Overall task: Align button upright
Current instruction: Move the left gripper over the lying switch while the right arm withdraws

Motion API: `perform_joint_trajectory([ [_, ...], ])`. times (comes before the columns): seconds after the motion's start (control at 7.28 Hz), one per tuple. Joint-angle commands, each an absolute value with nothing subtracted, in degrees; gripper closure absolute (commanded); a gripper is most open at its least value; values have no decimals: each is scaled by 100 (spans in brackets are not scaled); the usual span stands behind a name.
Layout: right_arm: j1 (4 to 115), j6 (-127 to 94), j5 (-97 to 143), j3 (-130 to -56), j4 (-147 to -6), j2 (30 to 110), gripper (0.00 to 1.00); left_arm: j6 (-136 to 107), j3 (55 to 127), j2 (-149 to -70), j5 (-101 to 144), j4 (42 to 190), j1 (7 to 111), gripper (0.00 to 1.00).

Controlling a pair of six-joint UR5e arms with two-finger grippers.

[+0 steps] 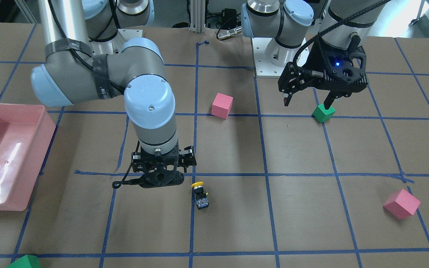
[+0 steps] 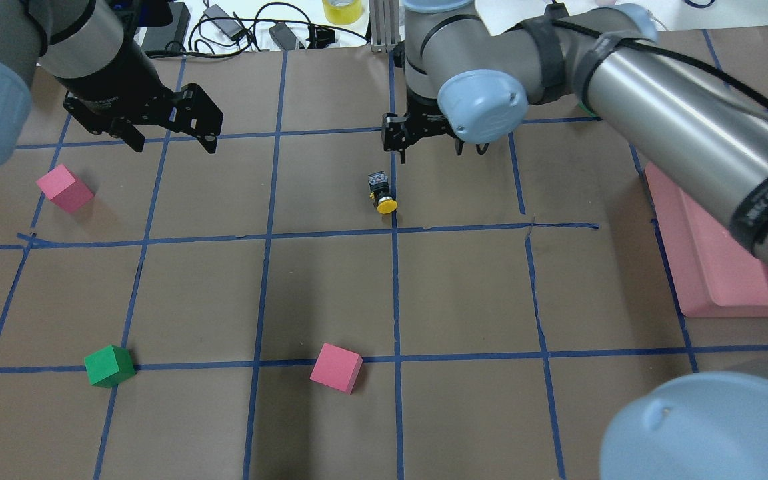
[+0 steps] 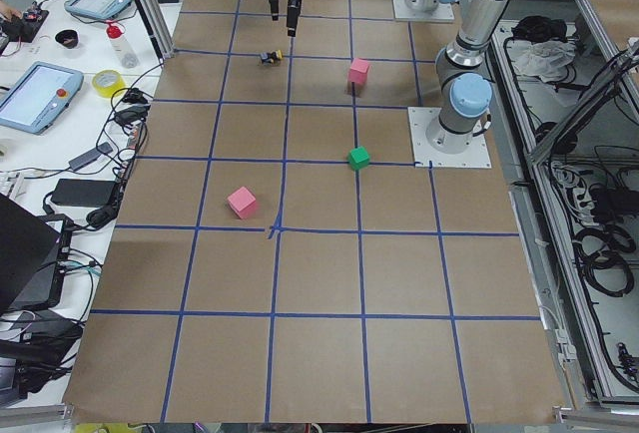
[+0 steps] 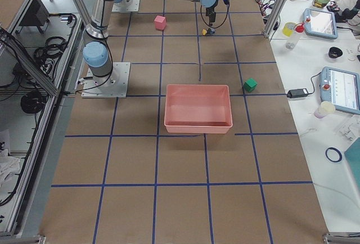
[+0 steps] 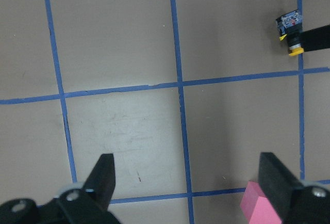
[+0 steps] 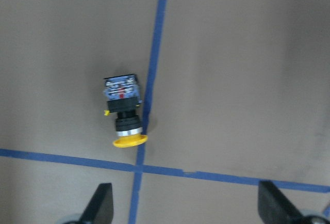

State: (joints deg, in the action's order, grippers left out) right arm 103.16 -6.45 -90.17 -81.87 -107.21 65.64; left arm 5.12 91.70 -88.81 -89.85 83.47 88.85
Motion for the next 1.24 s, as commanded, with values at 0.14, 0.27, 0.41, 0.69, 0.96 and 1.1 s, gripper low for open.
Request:
perform_joint_trajectory([
  [0.14, 9405, 174, -9087, -8533, -9909, 7723, 0, -960, 9386, -8745, -9000, 8332, 9104, 0],
  [0.27, 9387, 654, -9323, -8534, -9792, 7908, 0, -1280, 9430, -8780, -9165, 7993, 9436, 0],
  [0.41, 9395, 764, -9343, -8543, -9774, 8075, 0, -1936, 9622, -8859, -9611, 7537, 9848, 0],
  [0.69, 9387, 721, -9352, -8561, -9782, 8086, 0, -2834, 10376, -9148, -10149, 5942, 10465, 0],
  [0.96, 9352, 773, -9422, -8569, -9782, 8068, 0, -3241, 10879, -9429, -10571, 4821, 10888, 0],
  [1.1, 9299, 773, -9404, -8561, -9721, 8147, 0, -3295, 11064, -9613, -10704, 4164, 11081, 0],
])
